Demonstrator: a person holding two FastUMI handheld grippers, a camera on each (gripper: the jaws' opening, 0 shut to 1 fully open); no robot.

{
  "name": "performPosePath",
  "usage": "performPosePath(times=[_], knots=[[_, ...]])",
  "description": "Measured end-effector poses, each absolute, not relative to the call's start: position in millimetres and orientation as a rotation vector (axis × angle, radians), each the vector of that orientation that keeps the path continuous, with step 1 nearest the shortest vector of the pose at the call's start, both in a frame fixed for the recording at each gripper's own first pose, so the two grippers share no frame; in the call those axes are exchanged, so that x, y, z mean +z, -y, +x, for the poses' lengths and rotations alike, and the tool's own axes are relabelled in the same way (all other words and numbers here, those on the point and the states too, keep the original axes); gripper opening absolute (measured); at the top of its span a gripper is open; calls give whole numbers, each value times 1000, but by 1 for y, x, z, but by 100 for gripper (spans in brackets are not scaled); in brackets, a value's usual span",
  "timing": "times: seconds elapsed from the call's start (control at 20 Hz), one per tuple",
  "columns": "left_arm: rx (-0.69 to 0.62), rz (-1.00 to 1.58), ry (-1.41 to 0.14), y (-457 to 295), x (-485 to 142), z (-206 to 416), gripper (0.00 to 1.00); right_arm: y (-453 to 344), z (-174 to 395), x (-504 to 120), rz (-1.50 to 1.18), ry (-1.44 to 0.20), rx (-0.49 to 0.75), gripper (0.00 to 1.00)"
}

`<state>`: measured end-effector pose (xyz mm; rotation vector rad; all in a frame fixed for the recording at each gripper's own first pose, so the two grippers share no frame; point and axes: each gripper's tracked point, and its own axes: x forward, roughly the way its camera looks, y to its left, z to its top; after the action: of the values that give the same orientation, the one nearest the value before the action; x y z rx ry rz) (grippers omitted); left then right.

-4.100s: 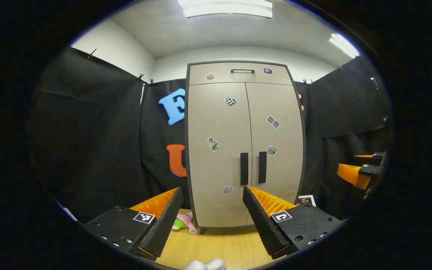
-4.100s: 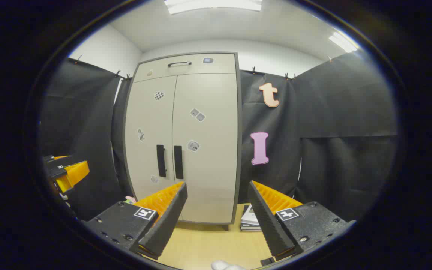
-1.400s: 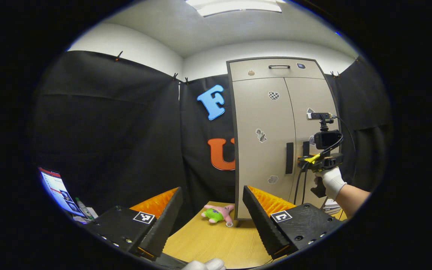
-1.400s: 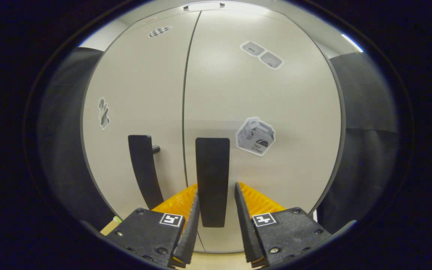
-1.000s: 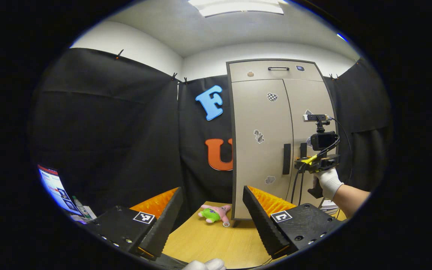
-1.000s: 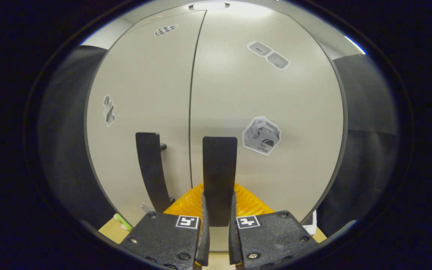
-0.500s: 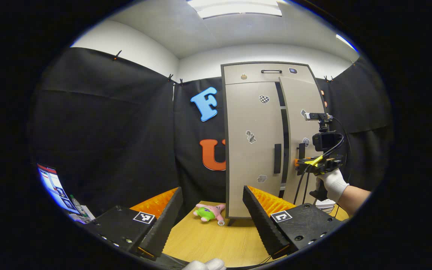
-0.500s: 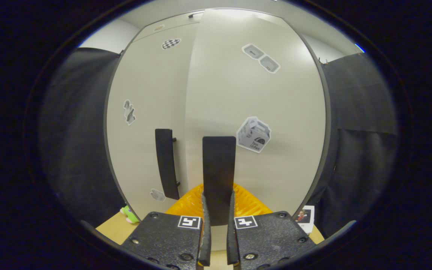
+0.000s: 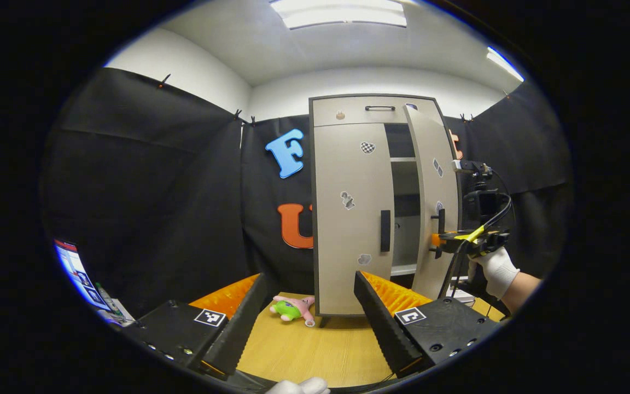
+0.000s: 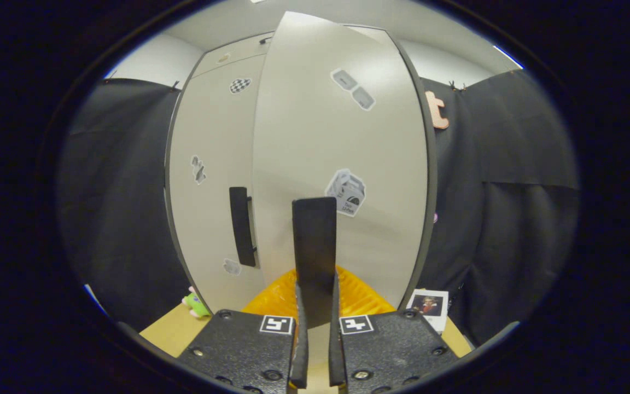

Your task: Open the right door of the double-door shoe cabinet with the right hand, and open the left door with the left hand.

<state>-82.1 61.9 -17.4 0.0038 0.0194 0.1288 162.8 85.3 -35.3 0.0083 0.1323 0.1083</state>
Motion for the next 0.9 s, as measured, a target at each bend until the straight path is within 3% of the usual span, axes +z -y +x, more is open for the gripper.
performPosePath(times=[0.45,0.9], knots=[[40,-17,-19,-33,-21,-77,96,-24,119,-38,19,-125,25,16],[-60,-39,-23,16,-22,-64,96,52,102,-40,0,-111,-76,4]])
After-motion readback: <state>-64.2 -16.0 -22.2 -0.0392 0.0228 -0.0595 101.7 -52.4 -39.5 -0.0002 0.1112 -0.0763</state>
